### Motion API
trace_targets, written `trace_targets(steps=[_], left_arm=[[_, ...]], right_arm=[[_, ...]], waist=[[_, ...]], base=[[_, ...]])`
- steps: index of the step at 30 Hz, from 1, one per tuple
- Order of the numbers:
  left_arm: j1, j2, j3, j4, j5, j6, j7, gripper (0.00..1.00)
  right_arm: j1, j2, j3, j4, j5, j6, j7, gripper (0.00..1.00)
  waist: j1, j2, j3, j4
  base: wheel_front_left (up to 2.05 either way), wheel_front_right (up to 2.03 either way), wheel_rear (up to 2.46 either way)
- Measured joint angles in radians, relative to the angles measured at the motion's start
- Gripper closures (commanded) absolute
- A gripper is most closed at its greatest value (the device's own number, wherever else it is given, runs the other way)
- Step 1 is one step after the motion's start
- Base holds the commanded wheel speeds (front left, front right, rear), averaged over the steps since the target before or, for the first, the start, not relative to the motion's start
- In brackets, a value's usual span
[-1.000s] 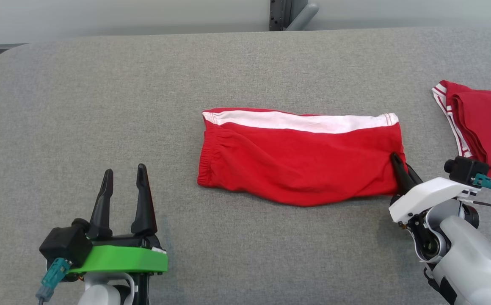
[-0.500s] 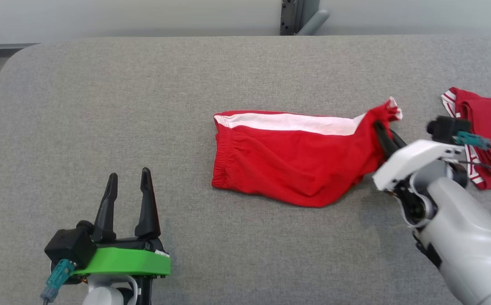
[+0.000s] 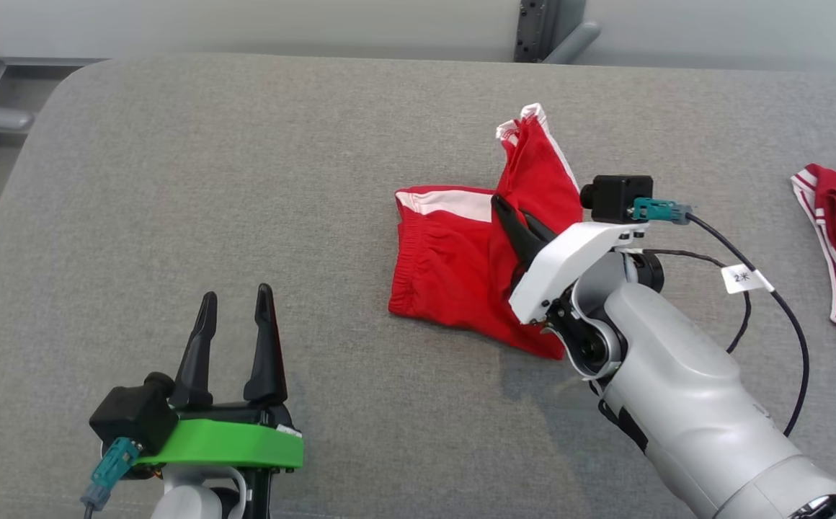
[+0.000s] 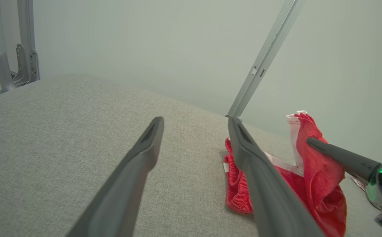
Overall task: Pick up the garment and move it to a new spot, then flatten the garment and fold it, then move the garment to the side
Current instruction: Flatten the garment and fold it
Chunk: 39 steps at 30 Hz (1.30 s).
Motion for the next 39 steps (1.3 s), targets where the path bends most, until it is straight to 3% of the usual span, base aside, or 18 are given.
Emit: trace_targets(steps=[6,14,24,25,26,27,39], left_arm=[[-0.013,0.0,-0.009,0.002,-0.01,0.0,0.0,0.0],[-0.02,0.0,-0.019,0.007,-0.017,0.001,0.0,0.0],[-0.034,0.0,-0.032,0.014,-0.025,0.003,0.0,0.0],[-0.035,0.0,-0.032,0.013,-0.026,0.003,0.0,0.0],[-0.036,0.0,-0.031,0.014,-0.03,0.006,0.0,0.0],[-0.036,0.0,-0.03,0.013,-0.03,0.007,0.0,0.0],[-0.035,0.0,-0.027,0.005,-0.03,0.011,0.0,0.0]], right_arm=[[-0.026,0.012,0.045,0.064,0.015,0.0,0.002,1.0],[-0.044,0.015,0.178,0.07,0.112,0.0,0.002,1.0],[-0.091,0.014,0.305,0.164,0.172,0.0,-0.034,1.0],[-0.092,0.014,0.315,0.167,0.181,0.0,-0.039,0.91],[-0.097,0.015,0.338,0.174,0.195,0.0,-0.048,0.53],[-0.1,0.014,0.35,0.176,0.196,0.0,-0.054,0.0],[-0.11,0.015,0.443,0.151,0.223,0.0,-0.118,0.0]], waist=[[0.0,0.0,0.011,0.036],[0.0,0.0,0.022,0.074],[0.0,0.0,0.026,0.095],[0.0,0.0,0.025,0.096],[0.0,0.0,0.025,0.095],[0.0,0.0,0.025,0.094],[0.0,0.0,0.023,0.066]], base=[[0.0,0.0,0.0],[0.0,0.0,0.0],[0.0,0.0,0.0],[0.0,0.0,0.0],[0.0,0.0,0.0],[0.0,0.0,0.0],[0.0,0.0,0.0]])
